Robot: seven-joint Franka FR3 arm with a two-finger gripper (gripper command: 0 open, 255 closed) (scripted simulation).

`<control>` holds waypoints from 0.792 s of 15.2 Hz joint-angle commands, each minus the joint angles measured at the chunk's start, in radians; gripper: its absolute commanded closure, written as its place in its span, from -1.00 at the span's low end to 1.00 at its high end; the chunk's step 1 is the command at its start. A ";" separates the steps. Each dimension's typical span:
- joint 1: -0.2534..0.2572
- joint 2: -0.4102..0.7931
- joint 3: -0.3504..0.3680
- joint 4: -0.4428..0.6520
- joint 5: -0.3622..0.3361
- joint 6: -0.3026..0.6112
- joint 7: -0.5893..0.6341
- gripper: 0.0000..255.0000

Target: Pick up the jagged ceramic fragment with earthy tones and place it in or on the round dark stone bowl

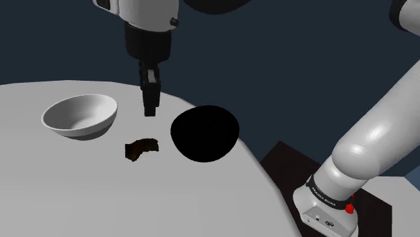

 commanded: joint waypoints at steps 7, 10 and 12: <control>0.108 0.408 -0.015 0.149 -0.281 -0.066 0.014 -1.00; 0.174 0.540 -0.056 0.225 -0.350 -0.107 -0.014 -1.00; 0.210 0.610 -0.080 0.271 -0.380 -0.132 -0.035 -1.00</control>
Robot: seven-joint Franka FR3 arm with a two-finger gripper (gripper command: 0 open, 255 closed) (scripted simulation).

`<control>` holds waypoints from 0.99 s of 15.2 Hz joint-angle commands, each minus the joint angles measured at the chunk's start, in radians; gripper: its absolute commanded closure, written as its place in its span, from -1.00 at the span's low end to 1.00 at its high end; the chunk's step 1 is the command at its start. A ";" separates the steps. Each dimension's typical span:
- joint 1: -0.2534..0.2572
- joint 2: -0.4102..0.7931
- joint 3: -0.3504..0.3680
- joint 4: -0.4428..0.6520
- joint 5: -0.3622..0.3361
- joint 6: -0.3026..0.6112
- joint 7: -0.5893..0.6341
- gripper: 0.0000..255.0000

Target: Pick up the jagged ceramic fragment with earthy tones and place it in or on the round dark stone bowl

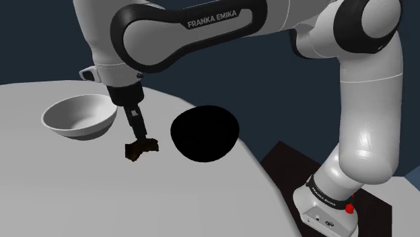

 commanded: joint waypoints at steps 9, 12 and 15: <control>0.002 0.045 -0.021 -0.070 -0.032 0.081 0.002 -1.00; 0.002 0.045 -0.021 -0.069 -0.032 0.081 0.002 -1.00; 0.002 0.045 -0.021 -0.069 -0.032 0.081 0.002 -1.00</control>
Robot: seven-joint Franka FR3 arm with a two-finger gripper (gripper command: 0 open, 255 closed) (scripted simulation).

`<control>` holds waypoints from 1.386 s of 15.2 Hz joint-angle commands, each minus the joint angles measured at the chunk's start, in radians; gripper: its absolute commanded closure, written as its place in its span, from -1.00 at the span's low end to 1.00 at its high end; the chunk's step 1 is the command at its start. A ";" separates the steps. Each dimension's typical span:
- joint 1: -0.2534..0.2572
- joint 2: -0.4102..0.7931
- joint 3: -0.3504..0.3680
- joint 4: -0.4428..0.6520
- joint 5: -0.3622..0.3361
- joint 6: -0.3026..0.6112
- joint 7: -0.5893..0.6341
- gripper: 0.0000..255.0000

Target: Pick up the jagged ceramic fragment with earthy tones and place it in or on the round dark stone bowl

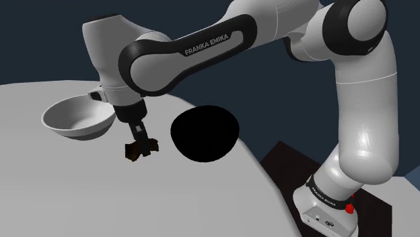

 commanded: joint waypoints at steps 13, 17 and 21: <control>-0.002 -0.014 0.008 0.023 0.012 -0.032 -0.007 1.00; -0.002 -0.029 0.017 0.057 0.026 -0.077 -0.015 1.00; 0.001 -0.042 0.025 0.096 0.037 -0.123 -0.022 1.00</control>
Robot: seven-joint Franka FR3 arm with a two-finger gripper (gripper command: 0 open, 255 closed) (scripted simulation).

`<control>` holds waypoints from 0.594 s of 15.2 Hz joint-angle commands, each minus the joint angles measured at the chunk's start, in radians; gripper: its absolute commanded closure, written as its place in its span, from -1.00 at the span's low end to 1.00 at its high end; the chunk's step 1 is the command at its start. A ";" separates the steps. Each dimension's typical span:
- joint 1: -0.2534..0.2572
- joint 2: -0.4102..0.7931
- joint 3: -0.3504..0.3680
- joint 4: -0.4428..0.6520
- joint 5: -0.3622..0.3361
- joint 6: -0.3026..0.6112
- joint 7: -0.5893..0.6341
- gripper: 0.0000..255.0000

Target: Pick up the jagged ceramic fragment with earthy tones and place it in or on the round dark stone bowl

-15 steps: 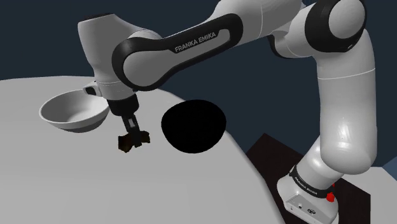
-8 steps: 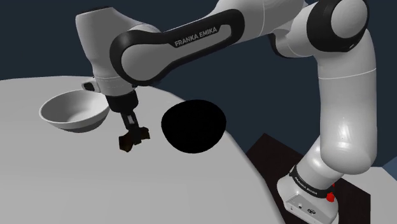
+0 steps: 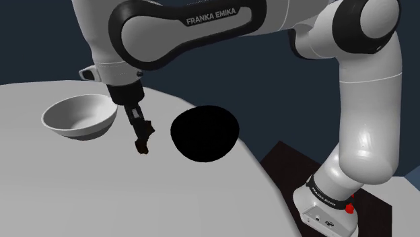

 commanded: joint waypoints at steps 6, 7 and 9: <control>0.011 -0.015 0.009 0.077 0.014 -0.084 -0.010 1.00; 0.013 -0.016 0.010 0.090 0.016 -0.097 -0.011 1.00; 0.019 -0.017 0.011 0.117 0.018 -0.123 -0.014 1.00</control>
